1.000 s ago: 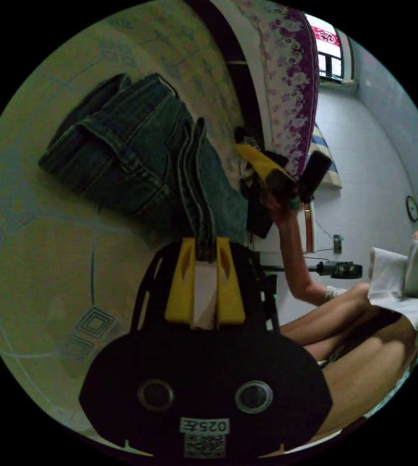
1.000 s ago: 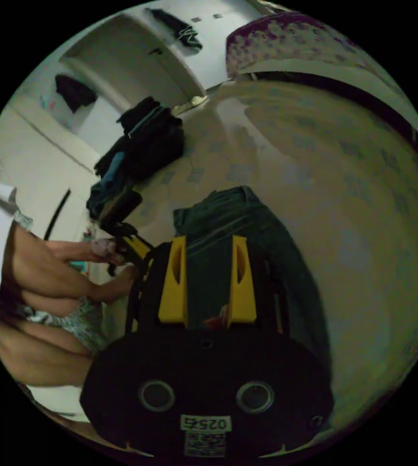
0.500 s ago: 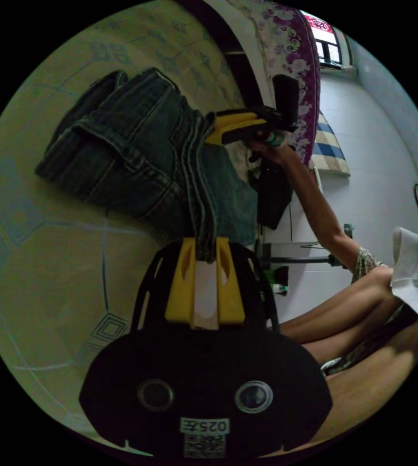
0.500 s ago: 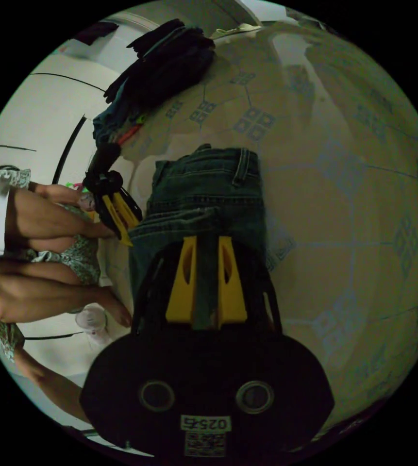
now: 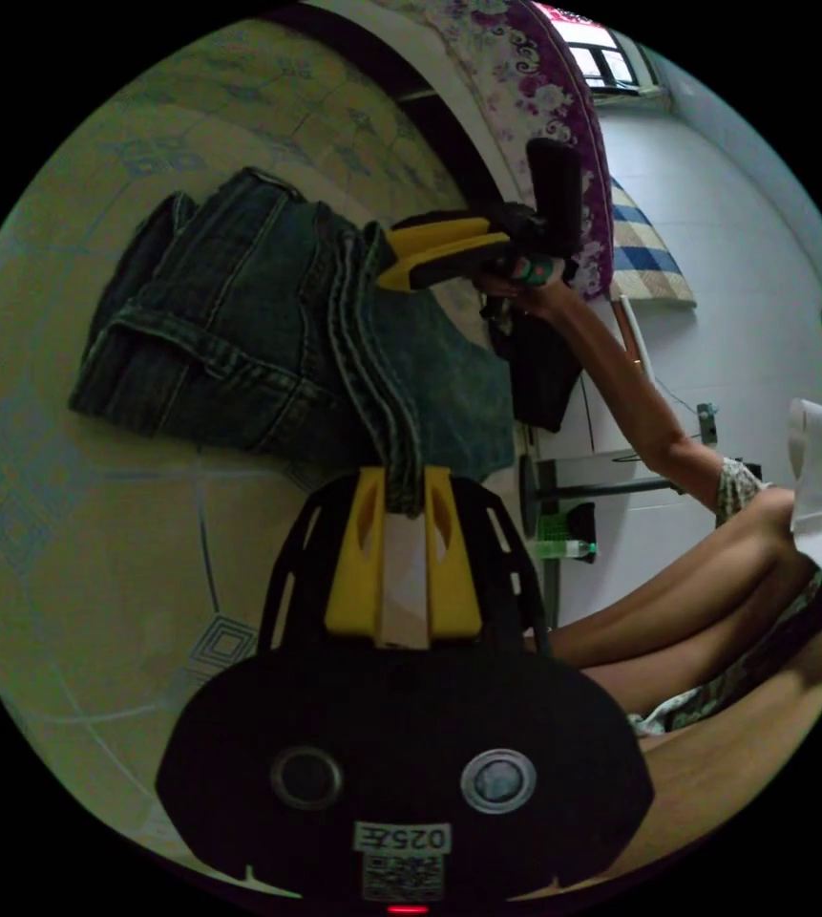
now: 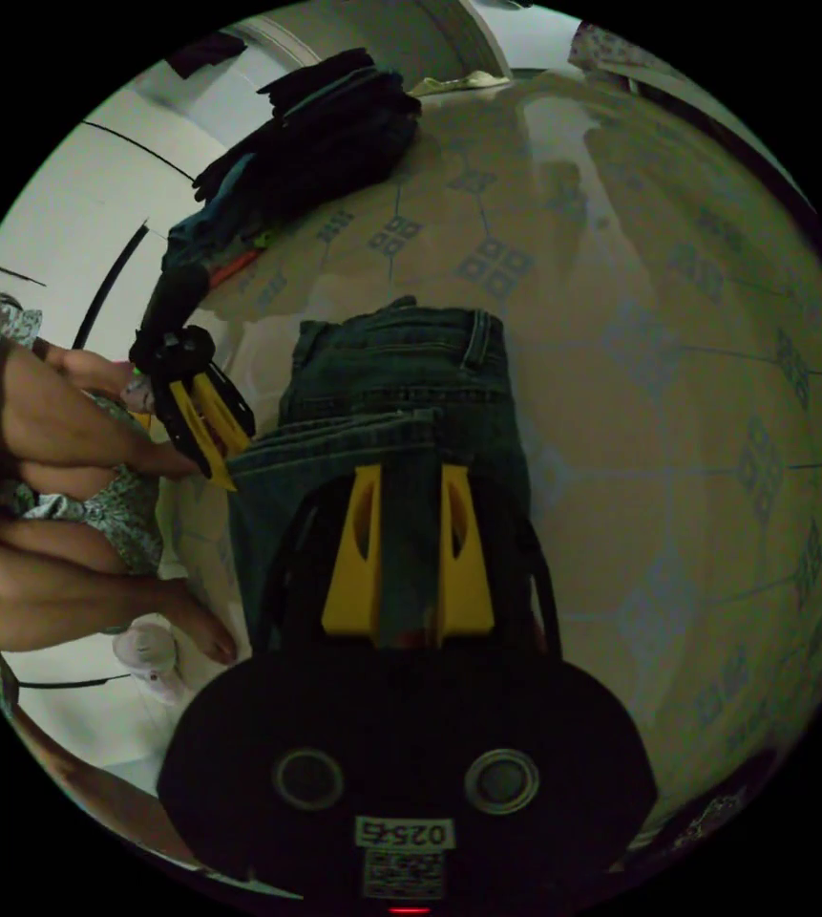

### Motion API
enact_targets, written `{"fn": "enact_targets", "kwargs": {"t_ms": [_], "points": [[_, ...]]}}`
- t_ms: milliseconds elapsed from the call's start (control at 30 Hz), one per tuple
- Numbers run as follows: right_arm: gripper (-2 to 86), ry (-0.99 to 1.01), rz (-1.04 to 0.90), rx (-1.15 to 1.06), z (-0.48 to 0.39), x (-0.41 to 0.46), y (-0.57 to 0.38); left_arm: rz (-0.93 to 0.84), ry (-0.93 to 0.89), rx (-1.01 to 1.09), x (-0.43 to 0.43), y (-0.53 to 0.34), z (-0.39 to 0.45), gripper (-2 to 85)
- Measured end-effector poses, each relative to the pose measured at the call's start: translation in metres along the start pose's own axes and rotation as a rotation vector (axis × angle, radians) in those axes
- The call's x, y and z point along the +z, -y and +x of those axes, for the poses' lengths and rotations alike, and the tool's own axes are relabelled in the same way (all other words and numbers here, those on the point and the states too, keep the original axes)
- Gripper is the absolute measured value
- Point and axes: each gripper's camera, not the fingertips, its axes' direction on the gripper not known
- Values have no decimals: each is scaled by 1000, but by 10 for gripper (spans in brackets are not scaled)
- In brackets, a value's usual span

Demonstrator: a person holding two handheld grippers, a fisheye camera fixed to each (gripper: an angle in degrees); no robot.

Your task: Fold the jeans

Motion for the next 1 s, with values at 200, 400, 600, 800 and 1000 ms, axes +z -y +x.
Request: {"fn": "enact_targets", "kwargs": {"t_ms": [200,400,600,800,1000], "points": [[39,58,-62,11,-10,-27,14,12,-12,-17,12,-15,-33,23],[13,-44,90,25,-57,-81,-10,14,34,40,27,-29,-54,22],[65,-71,175,33,-97,-103,-19,-20,134,154,49,-42,-67,21],[84,-62,77,-10,-113,-125,11,-51,225,231,78,-61,-97,21],[43,2,-62,-67,-143,-161,28,-37,201,180,99,-84,-153,21]]}}
